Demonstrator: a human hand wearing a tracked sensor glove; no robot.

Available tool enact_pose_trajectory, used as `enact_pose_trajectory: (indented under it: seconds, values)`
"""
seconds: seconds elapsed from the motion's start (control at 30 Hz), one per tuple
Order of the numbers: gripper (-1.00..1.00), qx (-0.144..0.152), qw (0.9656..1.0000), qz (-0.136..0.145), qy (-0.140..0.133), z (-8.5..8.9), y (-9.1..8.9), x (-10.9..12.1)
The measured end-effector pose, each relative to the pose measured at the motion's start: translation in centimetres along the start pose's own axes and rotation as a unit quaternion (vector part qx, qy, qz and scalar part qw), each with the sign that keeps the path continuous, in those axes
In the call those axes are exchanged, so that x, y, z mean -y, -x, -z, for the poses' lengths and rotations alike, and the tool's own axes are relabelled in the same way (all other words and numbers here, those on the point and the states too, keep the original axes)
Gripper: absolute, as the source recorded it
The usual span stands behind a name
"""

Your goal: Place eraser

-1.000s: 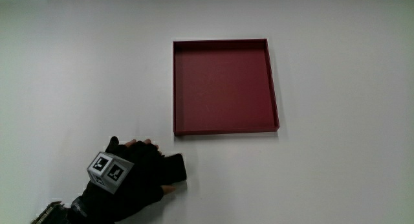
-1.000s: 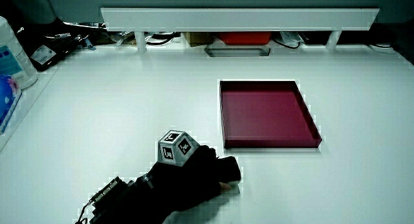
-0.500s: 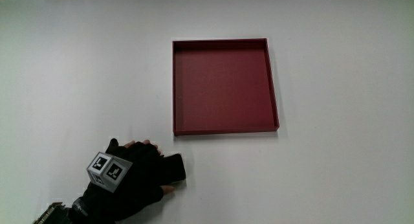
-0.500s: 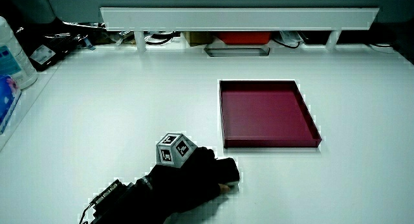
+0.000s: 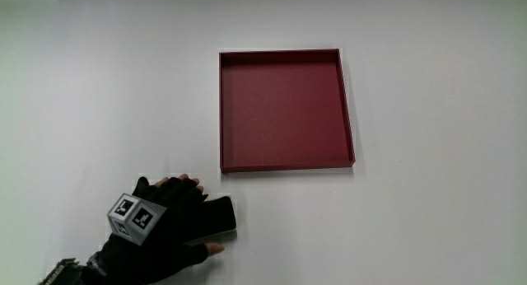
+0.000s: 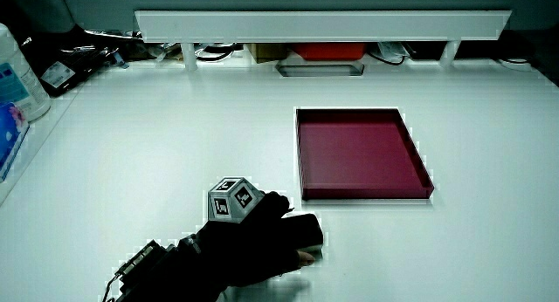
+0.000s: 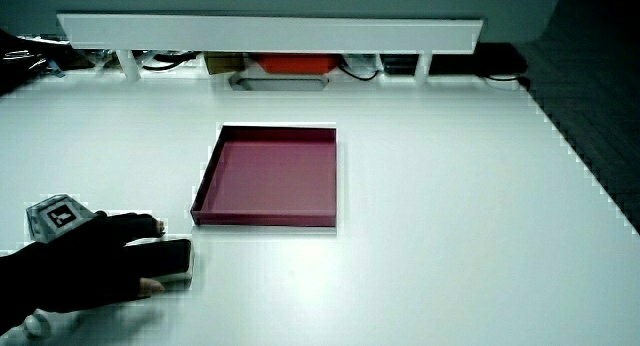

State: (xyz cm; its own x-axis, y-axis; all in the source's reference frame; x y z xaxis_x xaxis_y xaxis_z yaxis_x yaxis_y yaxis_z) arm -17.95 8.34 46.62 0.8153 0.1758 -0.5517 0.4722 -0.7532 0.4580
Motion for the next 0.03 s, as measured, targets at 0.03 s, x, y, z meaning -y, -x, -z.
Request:
enact_pose_trajectory:
  seconds: [0.03]
  values:
    - [-0.77, 0.019, 0.9998, -0.004, 0.008, -0.08, 0.16, 0.05]
